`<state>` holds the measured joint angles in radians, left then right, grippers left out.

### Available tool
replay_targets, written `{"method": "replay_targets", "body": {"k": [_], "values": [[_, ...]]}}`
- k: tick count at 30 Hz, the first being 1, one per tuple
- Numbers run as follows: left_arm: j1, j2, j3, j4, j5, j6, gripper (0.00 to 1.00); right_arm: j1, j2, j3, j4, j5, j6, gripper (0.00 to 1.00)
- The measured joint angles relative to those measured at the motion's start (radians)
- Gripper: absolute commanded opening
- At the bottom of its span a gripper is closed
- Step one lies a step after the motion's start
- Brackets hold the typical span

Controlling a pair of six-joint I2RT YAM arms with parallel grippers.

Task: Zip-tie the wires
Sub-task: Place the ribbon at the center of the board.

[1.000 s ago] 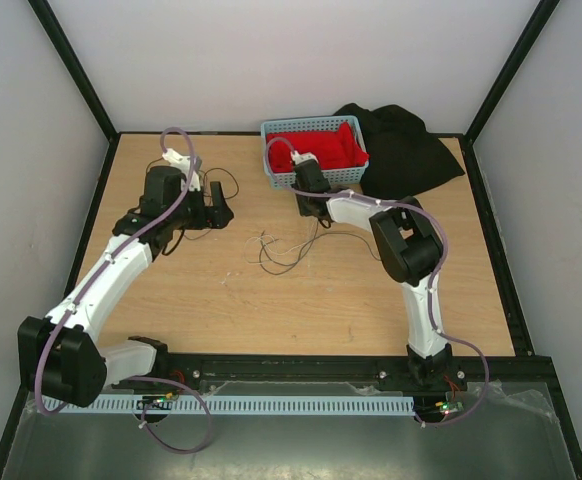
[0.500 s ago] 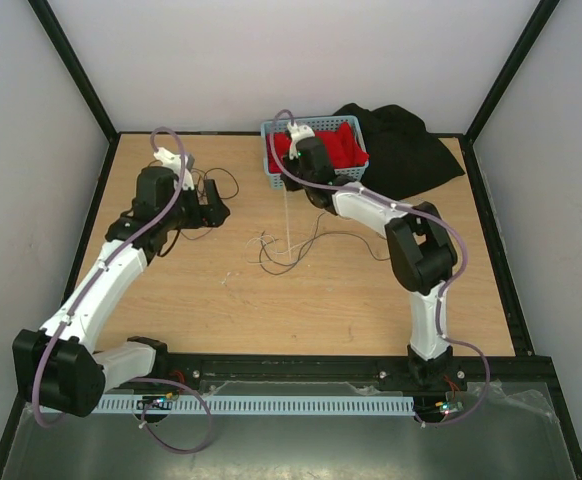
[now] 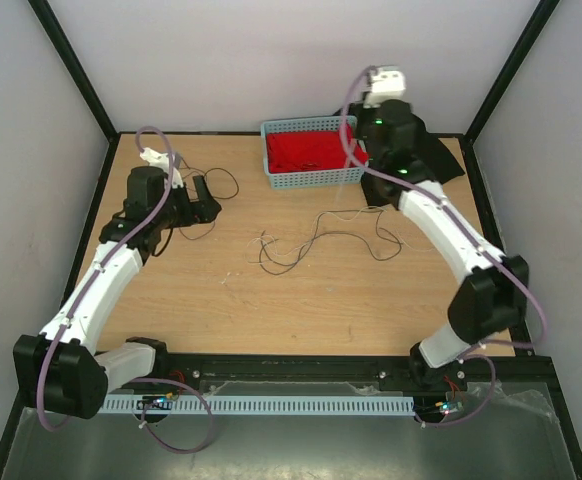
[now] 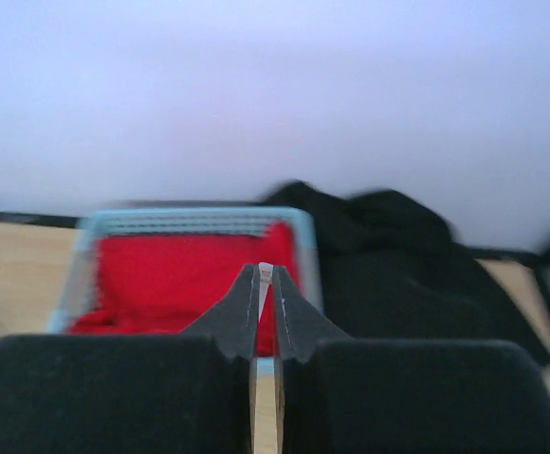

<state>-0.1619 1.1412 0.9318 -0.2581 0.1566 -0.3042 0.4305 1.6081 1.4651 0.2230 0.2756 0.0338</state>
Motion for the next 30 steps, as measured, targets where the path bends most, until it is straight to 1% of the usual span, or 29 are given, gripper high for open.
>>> {"method": "replay_targets", "body": {"k": [3, 6, 8, 12, 18, 19, 20, 23, 25, 26, 28, 30], "values": [[0.007, 0.000, 0.000, 0.002, 0.000, -0.003, 0.95, -0.121, -0.104, -0.082, -0.067, 0.065, -0.032, 0.00], [0.019, 0.000, 0.001, 0.002, 0.011, -0.004, 0.95, -0.255, -0.189, -0.216, -0.132, 0.121, -0.056, 0.00], [0.035, 0.003, 0.010, -0.001, 0.026, -0.008, 0.95, -0.332, -0.217, -0.299, -0.172, 0.152, -0.069, 0.00], [0.066, 0.023, 0.061, -0.006, 0.054, -0.020, 0.95, -0.437, -0.201, -0.400, -0.254, 0.179, -0.100, 0.00], [0.095, 0.031, 0.137, -0.014, 0.068, -0.023, 0.97, -0.540, -0.091, -0.426, -0.293, 0.204, -0.136, 0.00], [0.100, 0.033, 0.148, -0.018, 0.069, -0.022, 0.97, -0.550, -0.066, -0.426, -0.294, 0.202, -0.139, 0.02], [0.105, 0.037, 0.159, -0.021, 0.070, -0.022, 0.97, -0.560, -0.039, -0.426, -0.298, 0.196, -0.139, 0.09], [0.138, 0.066, 0.199, -0.026, 0.073, -0.022, 0.99, -0.570, 0.039, -0.422, -0.314, 0.151, -0.125, 0.33], [0.174, 0.101, 0.230, -0.032, 0.073, -0.028, 0.99, -0.568, 0.078, -0.408, -0.337, 0.107, -0.108, 0.54], [0.192, 0.121, 0.244, -0.035, 0.069, -0.032, 0.99, -0.568, 0.089, -0.403, -0.345, 0.084, -0.097, 0.62], [0.230, 0.167, 0.276, -0.049, 0.045, -0.038, 0.99, -0.568, 0.088, -0.397, -0.360, 0.032, -0.077, 0.69], [0.258, 0.222, 0.311, -0.060, 0.024, -0.038, 0.99, -0.568, 0.074, -0.388, -0.361, -0.019, -0.055, 0.72]]}}
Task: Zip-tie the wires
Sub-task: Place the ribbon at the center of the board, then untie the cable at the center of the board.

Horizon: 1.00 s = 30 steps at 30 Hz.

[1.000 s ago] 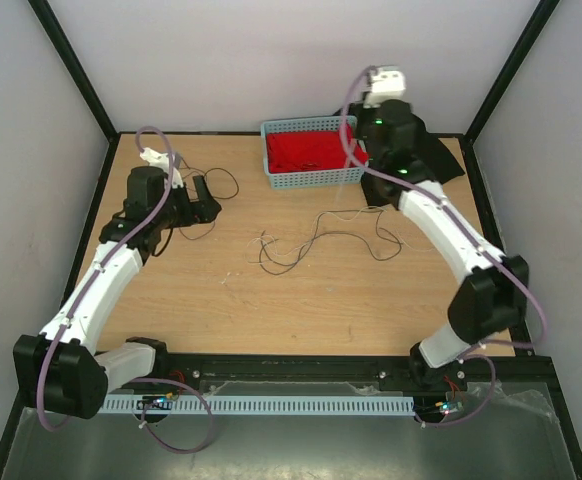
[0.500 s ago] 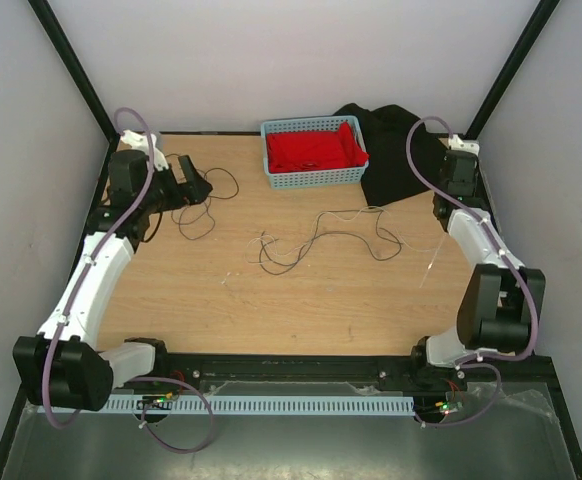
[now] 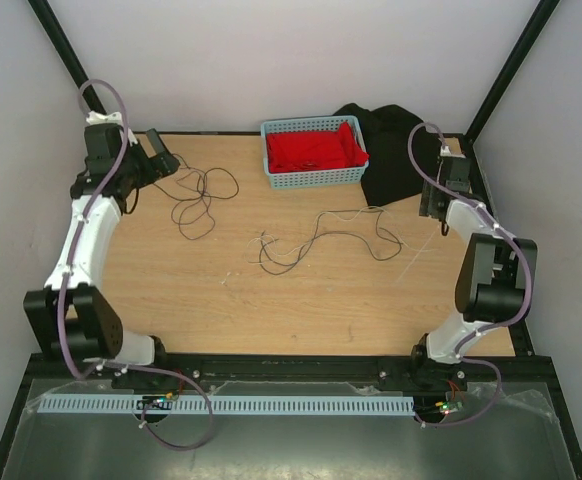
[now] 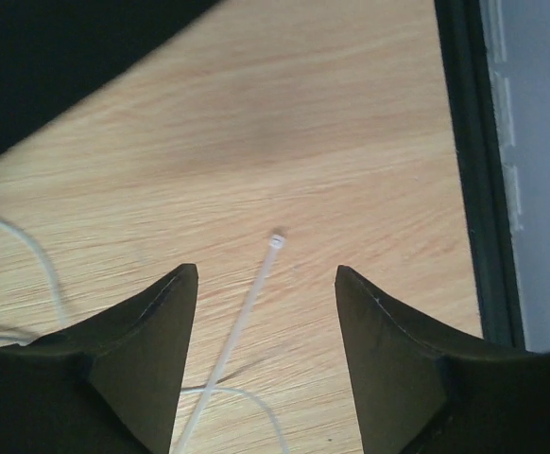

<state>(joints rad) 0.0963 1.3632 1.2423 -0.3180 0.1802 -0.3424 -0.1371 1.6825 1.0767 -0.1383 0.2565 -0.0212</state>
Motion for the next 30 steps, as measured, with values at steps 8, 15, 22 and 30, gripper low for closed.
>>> {"method": "replay_targets", "body": {"k": [8, 15, 22, 30], "values": [[0.046, 0.292, 0.149, -0.017, -0.026, 0.005, 0.91, 0.000, -0.205, -0.017, 0.055, -0.294, 0.081, 0.74], [0.021, 0.580, 0.345, -0.025, -0.027, 0.004, 0.81, 0.003, -0.407, -0.215, 0.282, -0.636, 0.229, 0.73], [-0.014, 0.732, 0.420, -0.032, -0.054, 0.006, 0.77, 0.008, -0.385, -0.222, 0.326, -0.777, 0.285, 0.73], [-0.033, 0.813, 0.436, -0.037, -0.061, 0.004, 0.61, 0.008, -0.358, -0.221, 0.328, -0.800, 0.295, 0.73]]}}
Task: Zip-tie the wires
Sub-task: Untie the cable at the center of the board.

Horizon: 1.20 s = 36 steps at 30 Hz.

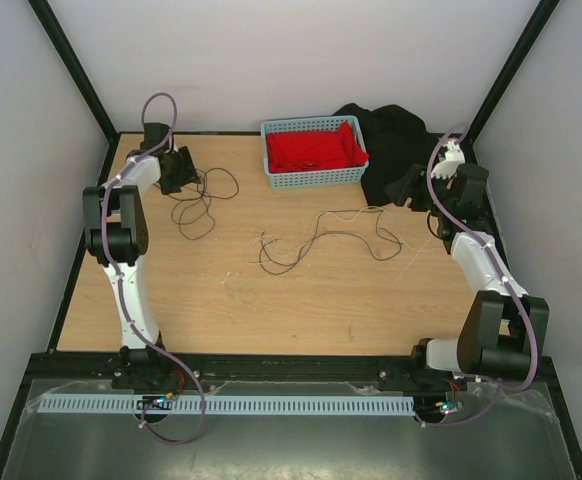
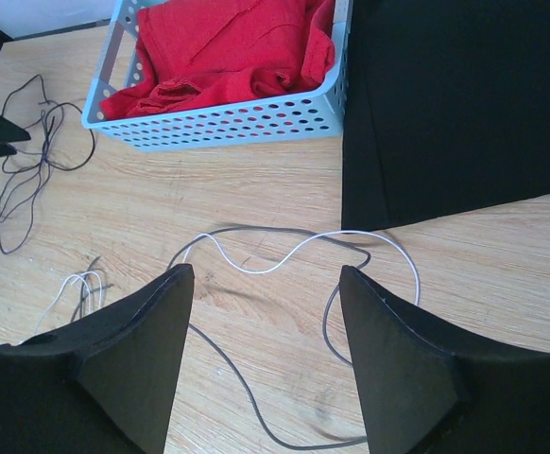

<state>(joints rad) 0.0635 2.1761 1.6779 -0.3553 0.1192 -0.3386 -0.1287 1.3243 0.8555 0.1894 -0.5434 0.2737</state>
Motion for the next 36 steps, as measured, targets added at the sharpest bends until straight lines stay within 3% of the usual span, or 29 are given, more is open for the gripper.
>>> {"method": "replay_targets", "body": {"k": [4, 7, 11, 18, 27, 36], "values": [[0.000, 0.027, 0.012, 0.001, -0.002, -0.003, 0.41, 0.000, 0.004, 0.000, 0.000, 0.000, 0.000, 0.73], [0.000, 0.031, 0.012, 0.003, -0.006, -0.002, 0.18, 0.000, 0.004, 0.000, 0.000, 0.000, 0.000, 0.73], [0.000, 0.030, 0.013, 0.011, -0.005, 0.010, 0.00, 0.000, 0.004, 0.000, 0.000, 0.000, 0.000, 0.73], [0.000, -0.094, 0.010, 0.001, 0.021, 0.054, 0.00, 0.000, 0.003, 0.000, 0.046, -0.055, 0.058, 0.78], [0.000, -0.539, 0.107, 0.015, 0.064, 0.138, 0.00, 0.038, -0.027, -0.034, 0.247, -0.174, 0.232, 0.97], [0.000, -0.825, 0.219, 0.037, 0.188, 0.103, 0.00, 0.398, -0.019, -0.029, 0.549, -0.097, 0.276, 0.99]]}}
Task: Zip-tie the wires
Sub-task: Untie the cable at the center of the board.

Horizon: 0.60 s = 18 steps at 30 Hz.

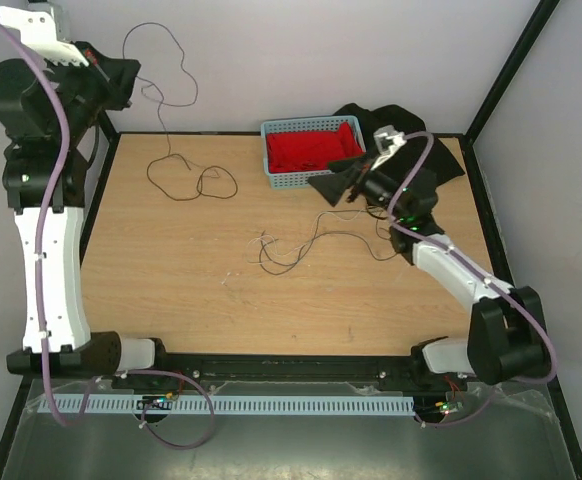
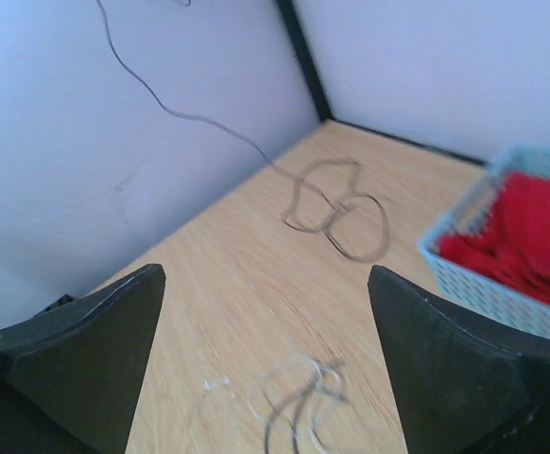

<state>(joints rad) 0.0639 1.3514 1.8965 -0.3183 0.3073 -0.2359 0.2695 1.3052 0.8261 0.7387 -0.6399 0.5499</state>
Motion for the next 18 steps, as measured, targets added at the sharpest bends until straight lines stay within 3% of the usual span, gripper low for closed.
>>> {"method": "replay_targets", "body": {"k": [8, 18], "values": [[0.000, -0.064, 0.004, -0.016, 0.189, -0.136, 0.00, 0.273, 0.246, 0.097, 0.347, 0.085, -0.059, 0.99], [0.000, -0.147, 0.005, -0.024, 0.350, -0.258, 0.00, 0.370, 0.312, 0.140, 0.551, 0.063, -0.094, 0.99]]}}
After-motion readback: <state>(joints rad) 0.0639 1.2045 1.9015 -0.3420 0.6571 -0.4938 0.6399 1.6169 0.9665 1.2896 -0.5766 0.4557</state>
